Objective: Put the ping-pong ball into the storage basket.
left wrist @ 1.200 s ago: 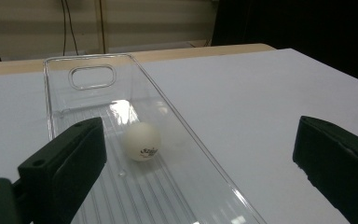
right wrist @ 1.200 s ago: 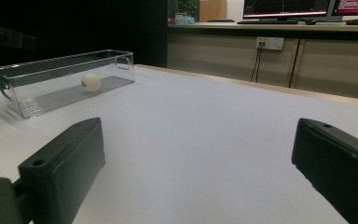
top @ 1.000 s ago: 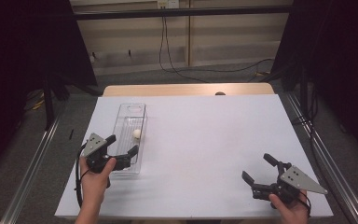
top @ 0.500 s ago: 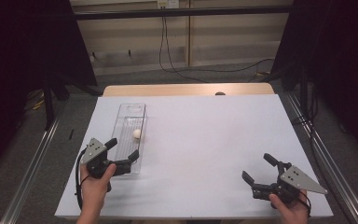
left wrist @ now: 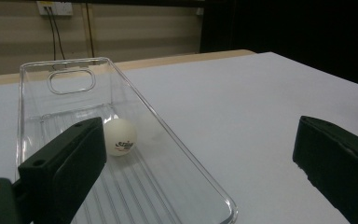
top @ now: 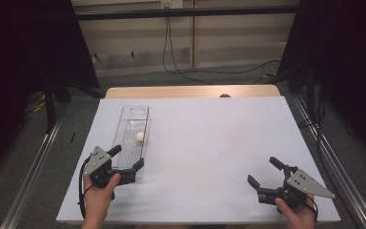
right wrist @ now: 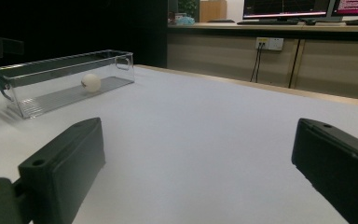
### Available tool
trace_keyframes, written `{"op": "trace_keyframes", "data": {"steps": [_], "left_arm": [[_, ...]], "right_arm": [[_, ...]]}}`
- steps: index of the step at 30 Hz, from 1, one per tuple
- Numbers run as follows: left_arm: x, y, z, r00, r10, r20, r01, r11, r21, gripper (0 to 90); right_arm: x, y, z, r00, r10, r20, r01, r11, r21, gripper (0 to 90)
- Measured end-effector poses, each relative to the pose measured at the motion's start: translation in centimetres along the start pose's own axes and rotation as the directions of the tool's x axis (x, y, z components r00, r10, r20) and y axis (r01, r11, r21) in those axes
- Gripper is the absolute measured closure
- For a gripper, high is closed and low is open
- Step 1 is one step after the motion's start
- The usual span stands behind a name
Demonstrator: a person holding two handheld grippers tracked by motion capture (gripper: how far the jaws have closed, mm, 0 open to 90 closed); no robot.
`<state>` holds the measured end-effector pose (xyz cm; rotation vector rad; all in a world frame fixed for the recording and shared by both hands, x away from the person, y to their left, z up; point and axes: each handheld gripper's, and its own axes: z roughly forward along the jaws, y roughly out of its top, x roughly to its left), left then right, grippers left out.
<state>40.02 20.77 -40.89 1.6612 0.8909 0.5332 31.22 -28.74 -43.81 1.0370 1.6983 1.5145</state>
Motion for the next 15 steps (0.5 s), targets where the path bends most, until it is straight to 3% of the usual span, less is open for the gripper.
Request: {"op": "trace_keyframes", "data": {"steps": [5,15], "left_arm": [[-0.15,-0.38,-0.3,0.9999,-0.004,0.01,0.004,0.9995,-0.031,3.0],[0.07,-0.91,-0.66,0.9999,-0.017,0.003,0.017,0.9988,-0.047,3.0]], "right_arm": [[0.04,-0.05,0.06,0.9999,0.006,0.008,-0.006,1.0,0.0,2.3],[0.08,-0.06,0.13,1.0,0.007,0.003,-0.007,1.0,0.003,2.3]]}}
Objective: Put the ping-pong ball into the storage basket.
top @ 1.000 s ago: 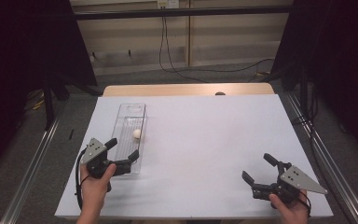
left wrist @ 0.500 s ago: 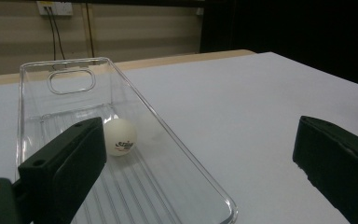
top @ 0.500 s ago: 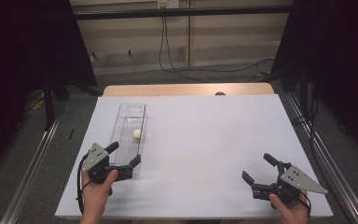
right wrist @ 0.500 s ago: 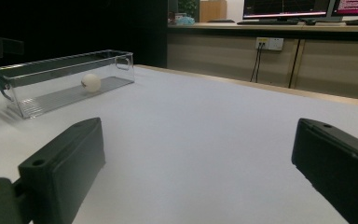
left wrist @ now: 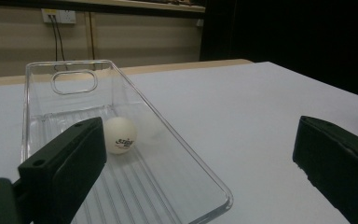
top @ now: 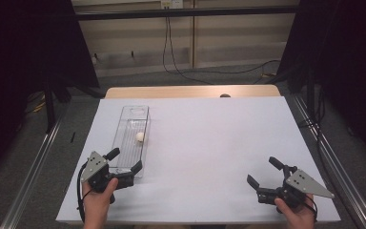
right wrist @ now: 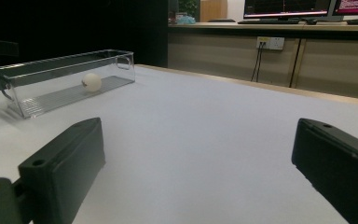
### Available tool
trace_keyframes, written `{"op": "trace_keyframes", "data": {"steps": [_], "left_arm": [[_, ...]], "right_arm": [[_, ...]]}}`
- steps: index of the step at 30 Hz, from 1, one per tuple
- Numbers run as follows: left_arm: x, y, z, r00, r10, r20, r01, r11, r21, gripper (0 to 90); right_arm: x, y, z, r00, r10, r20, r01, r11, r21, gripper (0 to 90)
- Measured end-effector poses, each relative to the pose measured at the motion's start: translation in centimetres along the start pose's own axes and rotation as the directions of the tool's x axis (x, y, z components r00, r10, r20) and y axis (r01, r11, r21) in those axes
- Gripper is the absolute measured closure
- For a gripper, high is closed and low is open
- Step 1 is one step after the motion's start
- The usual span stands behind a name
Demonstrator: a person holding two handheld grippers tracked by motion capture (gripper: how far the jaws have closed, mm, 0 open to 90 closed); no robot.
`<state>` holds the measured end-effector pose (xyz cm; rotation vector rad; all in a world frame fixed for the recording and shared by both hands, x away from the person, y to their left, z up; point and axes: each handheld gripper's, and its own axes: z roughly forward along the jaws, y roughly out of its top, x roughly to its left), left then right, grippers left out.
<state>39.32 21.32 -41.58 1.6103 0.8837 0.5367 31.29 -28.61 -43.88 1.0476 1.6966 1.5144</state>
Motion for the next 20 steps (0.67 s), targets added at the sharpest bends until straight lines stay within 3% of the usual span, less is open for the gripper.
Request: {"op": "trace_keyframes", "data": {"steps": [6,20], "left_arm": [[-0.16,-0.47,-0.15,0.9999,0.004,-0.013,-0.004,0.9998,-0.02,3.0],[-0.05,-0.78,-0.03,1.0,0.006,-0.005,-0.006,0.9999,-0.01,2.9]], "right_arm": [[0.04,-0.01,-0.02,0.9999,-0.008,-0.007,0.008,1.0,0.005,2.3],[0.02,-0.02,-0.05,1.0,-0.005,-0.007,0.005,1.0,0.003,2.3]]}}
